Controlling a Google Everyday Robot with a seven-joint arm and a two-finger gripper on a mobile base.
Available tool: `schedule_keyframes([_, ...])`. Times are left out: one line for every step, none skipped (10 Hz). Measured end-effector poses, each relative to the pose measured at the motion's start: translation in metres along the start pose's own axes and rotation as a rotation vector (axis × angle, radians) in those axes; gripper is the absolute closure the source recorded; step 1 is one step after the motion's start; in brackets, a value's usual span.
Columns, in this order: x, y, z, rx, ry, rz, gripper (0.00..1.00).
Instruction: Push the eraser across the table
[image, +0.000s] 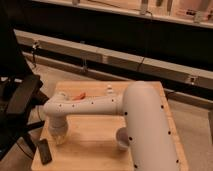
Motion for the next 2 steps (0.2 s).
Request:
schedule_keyframes([0.0005,-0.0017,0.0007,0.0,0.0,-0.002,1.0])
schedule_keyframes([0.0012,0.0,0.0001,0.001,0.0,0.003,1.0])
